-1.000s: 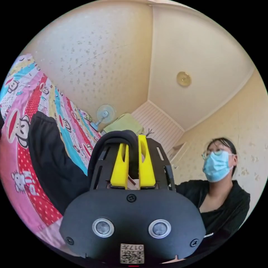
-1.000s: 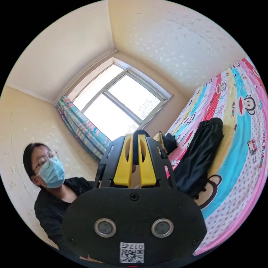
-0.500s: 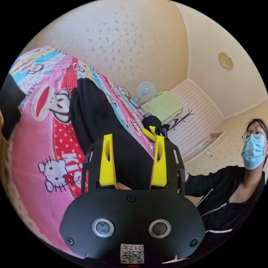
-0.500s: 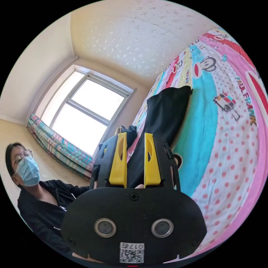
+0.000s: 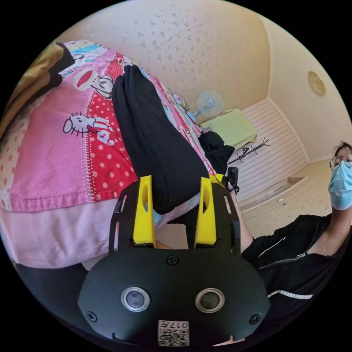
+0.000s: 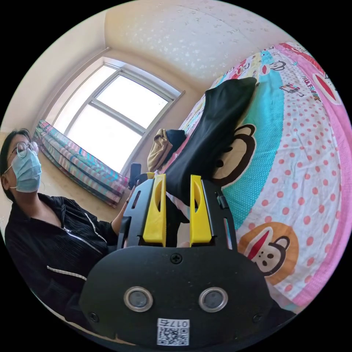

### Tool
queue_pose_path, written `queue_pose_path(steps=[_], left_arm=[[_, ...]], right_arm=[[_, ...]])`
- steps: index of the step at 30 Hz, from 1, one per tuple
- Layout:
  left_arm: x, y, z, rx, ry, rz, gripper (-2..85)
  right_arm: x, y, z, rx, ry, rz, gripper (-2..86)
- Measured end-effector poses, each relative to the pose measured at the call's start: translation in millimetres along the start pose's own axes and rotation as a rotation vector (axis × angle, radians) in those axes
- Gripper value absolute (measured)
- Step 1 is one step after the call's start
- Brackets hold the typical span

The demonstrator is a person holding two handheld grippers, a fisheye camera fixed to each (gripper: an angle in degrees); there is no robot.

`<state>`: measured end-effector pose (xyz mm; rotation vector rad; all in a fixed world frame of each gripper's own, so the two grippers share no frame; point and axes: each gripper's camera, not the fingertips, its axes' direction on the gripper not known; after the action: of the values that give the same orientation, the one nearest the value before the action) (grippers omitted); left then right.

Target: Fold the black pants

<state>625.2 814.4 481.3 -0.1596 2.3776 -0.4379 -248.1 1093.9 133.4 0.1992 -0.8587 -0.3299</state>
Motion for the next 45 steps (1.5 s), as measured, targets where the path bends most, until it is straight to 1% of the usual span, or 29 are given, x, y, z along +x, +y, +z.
queue_pose_path(steps=[2, 4, 6, 8, 9, 11, 12, 13, 14, 16, 18, 19, 20, 21, 23, 24, 27, 29, 30, 32, 33, 34, 36, 37, 38, 40, 41, 43, 45], left_arm=[[-3.5, 9.8, 0.4, 0.003, 0.097, -0.025, 16.4], [-6.2, 14.0, -2.2, 0.013, 0.089, -0.063, 15.8], [-13.6, 15.5, -2.6, 0.003, 0.057, -0.124, 13.0], [-25.2, 16.4, -3.7, -0.010, 0.066, -0.182, 6.9], [-28.1, 16.2, -4.5, -0.017, 0.086, -0.194, 6.2], [-23.7, 15.5, -16.9, -0.003, 0.215, -0.168, 4.7], [-17.3, 17.0, -23.2, 0.016, 0.219, -0.152, 4.6], [1.7, 22.3, -35.9, 0.049, 0.177, -0.100, 4.5], [24.3, 32.1, -46.3, 0.066, 0.089, -0.035, 4.4], [47.4, 55.5, -53.5, 0.100, -0.045, 0.016, 4.5], [45.6, 80.4, -48.1, 0.101, -0.123, -0.015, 4.6], [31.1, 95.2, -40.7, 0.091, -0.128, -0.086, 4.8], [12.1, 109.1, -35.7, 0.101, -0.085, -0.169, 4.9], [3.8, 115.1, -35.2, 0.116, -0.051, -0.202, 5.0], [-14.9, 128.6, -44.3, 0.160, 0.070, -0.278, 5.2], [-15.3, 129.9, -49.3, 0.166, 0.088, -0.285, 5.3], [10.7, 126.4, -91.2, 0.280, 0.097, -0.244, 6.8], [66.2, 99.9, -121.1, 0.401, 0.096, -0.057, 7.1], [82.5, 90.4, -124.0, 0.407, 0.083, 0.000, 7.2], [130.5, 52.9, -114.6, 0.374, -0.010, 0.160, 5.8], [135.3, 45.5, -107.7, 0.360, -0.032, 0.173, 4.8], [134.2, 33.4, -90.2, 0.317, -0.042, 0.163, 3.2], [113.1, 24.6, -54.6, 0.223, 0.014, 0.135, 1.6], [89.4, 29.2, -24.8, 0.156, 0.022, 0.090, 0.8], [59.7, 41.4, 8.7, 0.064, -0.044, -0.006, 0.1], [27.4, 68.5, 48.7, -0.015, -0.181, -0.042, -0.4], [19.7, 87.8, 48.0, 0.090, -0.136, 0.000, -0.5], [7.9, 97.7, 39.0, 0.166, -0.045, -0.049, -0.6], [8.4, 88.9, 41.5, 0.096, -0.046, -0.041, -0.7]], right_arm=[[-1.7, 7.0, 1.8, -0.007, 0.036, 0.005, 9.4], [-8.4, 16.7, 5.1, -0.002, 0.081, -0.004, 8.9], [-11.9, 23.2, 10.0, 0.016, 0.092, 0.002, 7.9], [-13.9, 29.0, 16.6, 0.029, 0.145, 0.034, 6.3], [-17.1, 32.5, 20.1, 0.029, 0.187, 0.045, 5.3], [-25.0, 37.0, 20.7, 0.034, 0.217, 0.045, 4.3], [-33.4, 40.7, 18.9, 0.048, 0.215, 0.018, 3.9], [-43.3, 45.4, 15.1, 0.078, 0.197, -0.020, 3.6], [-47.7, 47.7, 13.1, 0.092, 0.186, -0.037, 3.5], [-51.4, 54.6, 11.9, 0.061, 0.143, -0.037, 3.2], [-39.1, 62.1, 21.4, -0.034, 0.173, 0.034, 3.0], [-28.1, 70.2, 33.2, -0.110, 0.229, 0.069, 3.0], [-22.3, 75.1, 39.5, -0.143, 0.253, 0.085, 3.0], [-12.5, 85.0, 47.3, -0.161, 0.268, 0.118, 3.0], [-6.6, 95.5, 44.4, -0.103, 0.197, 0.132, 3.2], [-6.6, 97.5, 39.5, -0.092, 0.160, 0.131, 3.4], [-19.6, 101.4, 19.0, -0.036, 0.166, 0.084, 4.1], [-27.8, 107.8, 6.9, 0.038, 0.193, 0.057, 4.6], [-29.7, 112.3, 3.8, 0.074, 0.193, 0.051, 4.9], [-28.6, 118.4, 6.7, 0.104, 0.158, 0.058, 5.5], [-29.1, 122.4, 13.3, 0.115, 0.120, 0.055, 5.8], [-31.4, 125.9, 23.1, 0.115, 0.086, 0.039, 5.6], [-35.4, 130.6, 43.8, 0.095, 0.050, 0.010, 5.1], [-36.6, 133.6, 60.3, 0.063, 0.034, 0.004, 4.9], [-36.4, 134.9, 68.2, 0.045, 0.031, 0.006, 4.9], [-34.4, 139.8, 94.9, -0.022, 0.031, 0.000, 5.1], [-33.4, 140.5, 99.6, -0.034, 0.033, -0.001, 5.2], [-32.5, 141.1, 106.3, -0.024, 0.038, -0.015, 5.6], [-33.9, 133.4, 99.0, 0.059, 0.014, -0.035, 5.8]])
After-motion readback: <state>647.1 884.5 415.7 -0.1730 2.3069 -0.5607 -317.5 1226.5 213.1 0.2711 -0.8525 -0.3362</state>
